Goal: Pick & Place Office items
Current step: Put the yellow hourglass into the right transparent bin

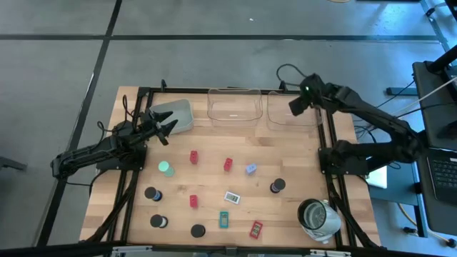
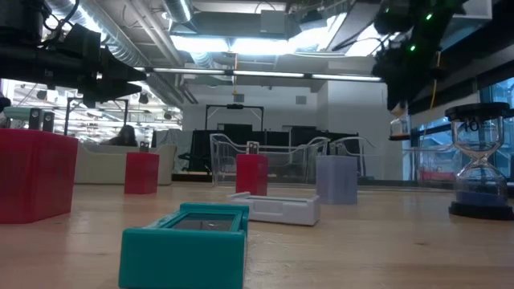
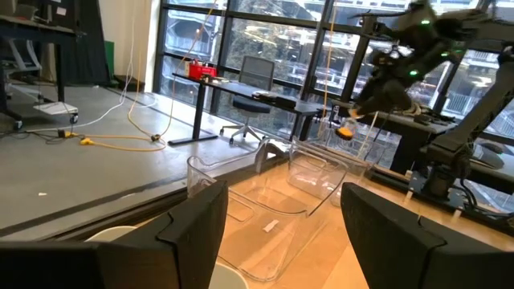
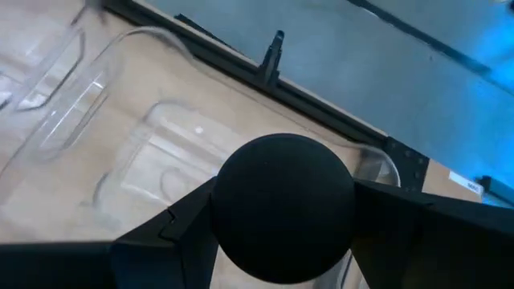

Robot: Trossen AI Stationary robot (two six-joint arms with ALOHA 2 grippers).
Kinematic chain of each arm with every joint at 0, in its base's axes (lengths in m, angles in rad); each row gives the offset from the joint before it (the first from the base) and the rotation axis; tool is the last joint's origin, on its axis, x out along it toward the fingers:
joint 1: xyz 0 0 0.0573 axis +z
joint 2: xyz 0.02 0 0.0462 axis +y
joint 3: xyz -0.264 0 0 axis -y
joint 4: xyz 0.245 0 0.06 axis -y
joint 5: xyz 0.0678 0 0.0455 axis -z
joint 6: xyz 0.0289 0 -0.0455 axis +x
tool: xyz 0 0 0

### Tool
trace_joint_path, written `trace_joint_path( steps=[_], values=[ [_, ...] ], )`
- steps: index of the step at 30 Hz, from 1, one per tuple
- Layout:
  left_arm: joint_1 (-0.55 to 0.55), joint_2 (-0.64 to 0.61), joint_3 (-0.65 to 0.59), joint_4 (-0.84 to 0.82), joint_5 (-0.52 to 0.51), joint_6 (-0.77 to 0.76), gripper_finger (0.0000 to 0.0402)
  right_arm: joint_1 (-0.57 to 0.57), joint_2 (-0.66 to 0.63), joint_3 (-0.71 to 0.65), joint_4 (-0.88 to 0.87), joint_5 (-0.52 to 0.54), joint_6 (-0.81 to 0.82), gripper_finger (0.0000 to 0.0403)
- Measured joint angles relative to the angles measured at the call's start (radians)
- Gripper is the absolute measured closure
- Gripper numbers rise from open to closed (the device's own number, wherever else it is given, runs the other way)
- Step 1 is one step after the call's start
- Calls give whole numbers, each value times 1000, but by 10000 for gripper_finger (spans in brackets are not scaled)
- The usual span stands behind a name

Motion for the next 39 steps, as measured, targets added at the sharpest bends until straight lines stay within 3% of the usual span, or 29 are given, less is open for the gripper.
trace_joint_path(
  steps=[6, 17, 23, 31, 39],
  values=[
    [0, 0, 0, 0, 1, 0, 162, -116, 117, 0, 47, -98, -25, 185],
    [0, 0, 0, 0, 2, 1, 162, -126, 286, -2, 159, -138, -33, 185],
    [0, 0, 0, 0, 3, 1, 162, -89, 328, -2, 302, -217, -26, 184],
    [0, 0, 0, 0, 3, 1, 162, 11, 422, -2, 381, -196, -2, 184],
    [0, 0, 0, 0, 4, -1, 162, 24, 446, -2, 412, -178, -2, 184]
  ],
)
